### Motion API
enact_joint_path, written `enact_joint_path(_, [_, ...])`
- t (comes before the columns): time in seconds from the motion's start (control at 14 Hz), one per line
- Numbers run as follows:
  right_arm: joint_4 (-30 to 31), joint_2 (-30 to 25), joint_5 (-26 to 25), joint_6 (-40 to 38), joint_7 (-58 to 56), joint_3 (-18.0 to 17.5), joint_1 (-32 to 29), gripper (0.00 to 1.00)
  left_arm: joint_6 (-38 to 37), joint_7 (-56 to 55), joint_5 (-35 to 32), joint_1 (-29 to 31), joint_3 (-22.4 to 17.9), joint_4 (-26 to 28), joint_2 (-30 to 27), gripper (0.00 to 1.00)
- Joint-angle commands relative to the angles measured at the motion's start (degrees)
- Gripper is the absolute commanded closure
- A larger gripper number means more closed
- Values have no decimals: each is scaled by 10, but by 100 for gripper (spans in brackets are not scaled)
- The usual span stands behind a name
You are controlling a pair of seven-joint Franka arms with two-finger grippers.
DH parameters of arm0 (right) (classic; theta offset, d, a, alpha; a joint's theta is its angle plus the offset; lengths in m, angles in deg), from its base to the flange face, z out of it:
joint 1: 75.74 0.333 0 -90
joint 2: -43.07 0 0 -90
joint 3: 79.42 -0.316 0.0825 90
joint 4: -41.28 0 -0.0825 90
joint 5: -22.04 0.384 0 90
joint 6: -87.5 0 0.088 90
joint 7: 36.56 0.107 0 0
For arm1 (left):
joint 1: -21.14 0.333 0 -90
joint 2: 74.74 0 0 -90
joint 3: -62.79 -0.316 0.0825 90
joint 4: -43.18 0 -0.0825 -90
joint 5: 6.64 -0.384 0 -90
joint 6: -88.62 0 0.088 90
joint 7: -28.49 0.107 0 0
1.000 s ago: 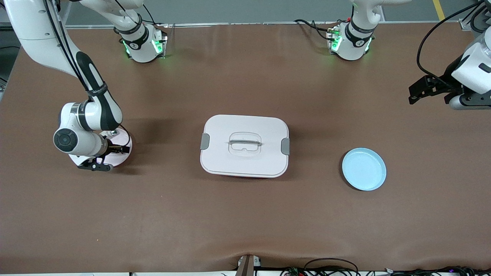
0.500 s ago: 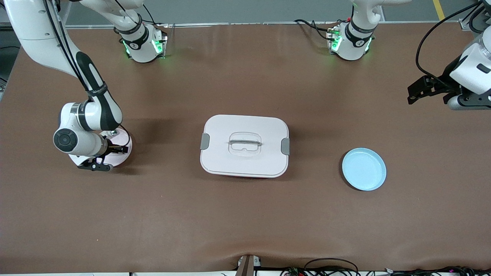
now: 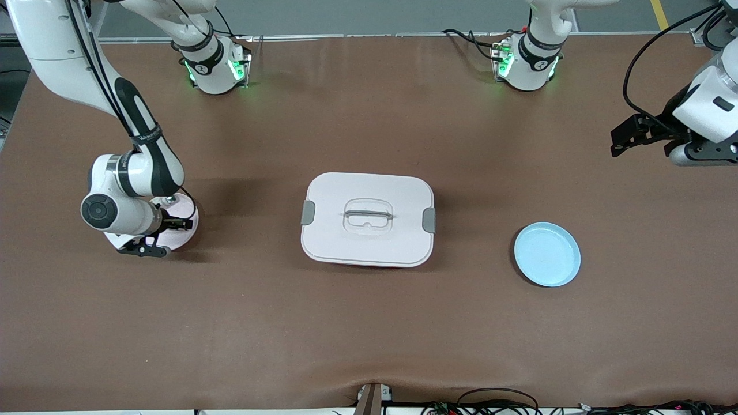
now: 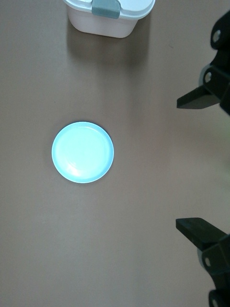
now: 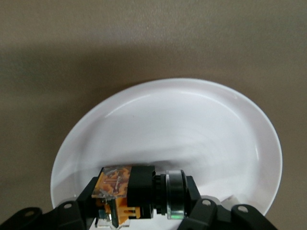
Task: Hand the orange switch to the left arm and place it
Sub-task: 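Close the right gripper on the black-orange switch, then lift the switch with the right gripper and carry it over the box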
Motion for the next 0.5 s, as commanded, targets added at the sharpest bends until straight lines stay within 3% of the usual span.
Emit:
enact_joint_path(0.0, [-6,-30,-10,-51,3,-4,1,70,-7,11,9,0,0,-4,-1,0])
enact_joint_path(0.21, [-31,-73,-8,-150,4,-7,18,70,-7,11,9,0,0,-3,-1,0])
enact_joint_path(0.43, [-110,-95,1,-297,9,-9,42,71,-7,11,9,0,0,-3,-1,0])
